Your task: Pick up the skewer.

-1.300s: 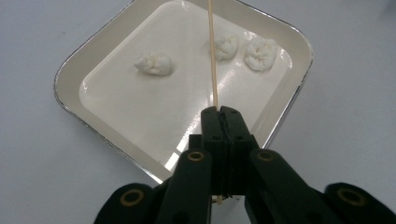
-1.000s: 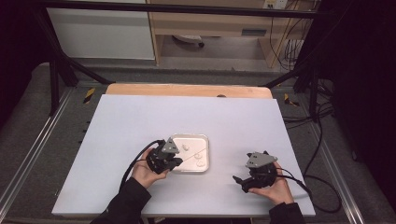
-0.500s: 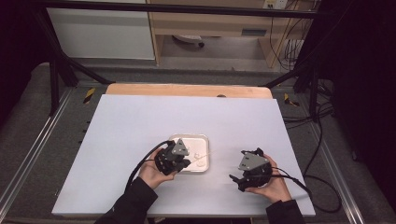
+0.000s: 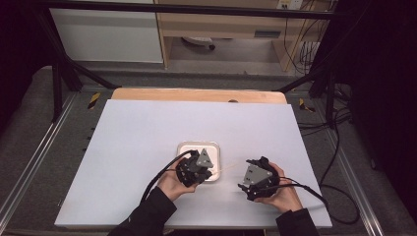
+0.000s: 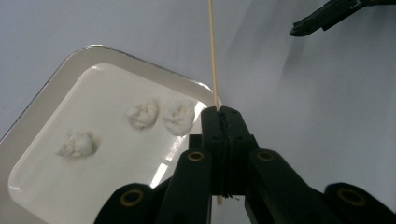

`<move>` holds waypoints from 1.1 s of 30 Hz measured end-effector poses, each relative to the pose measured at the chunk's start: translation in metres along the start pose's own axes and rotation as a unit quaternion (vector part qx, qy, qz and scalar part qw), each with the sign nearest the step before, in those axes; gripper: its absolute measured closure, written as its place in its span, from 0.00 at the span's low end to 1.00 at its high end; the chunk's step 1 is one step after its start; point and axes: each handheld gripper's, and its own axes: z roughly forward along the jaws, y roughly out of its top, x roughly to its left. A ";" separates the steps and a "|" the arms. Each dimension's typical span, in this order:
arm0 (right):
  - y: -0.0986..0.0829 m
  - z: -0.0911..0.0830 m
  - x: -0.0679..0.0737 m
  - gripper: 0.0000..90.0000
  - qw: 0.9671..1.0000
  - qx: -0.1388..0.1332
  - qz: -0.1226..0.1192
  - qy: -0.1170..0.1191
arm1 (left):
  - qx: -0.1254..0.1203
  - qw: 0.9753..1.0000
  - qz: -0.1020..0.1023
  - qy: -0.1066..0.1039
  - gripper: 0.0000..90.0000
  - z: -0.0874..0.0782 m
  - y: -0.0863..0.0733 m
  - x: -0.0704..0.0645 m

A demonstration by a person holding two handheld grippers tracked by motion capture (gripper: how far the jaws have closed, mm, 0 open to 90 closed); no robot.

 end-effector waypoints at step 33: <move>0.006 0.008 0.007 0.67 0.981 0.007 -0.195 -0.007 | 0.026 0.999 0.037 -0.023 0.99 0.022 0.035 -0.019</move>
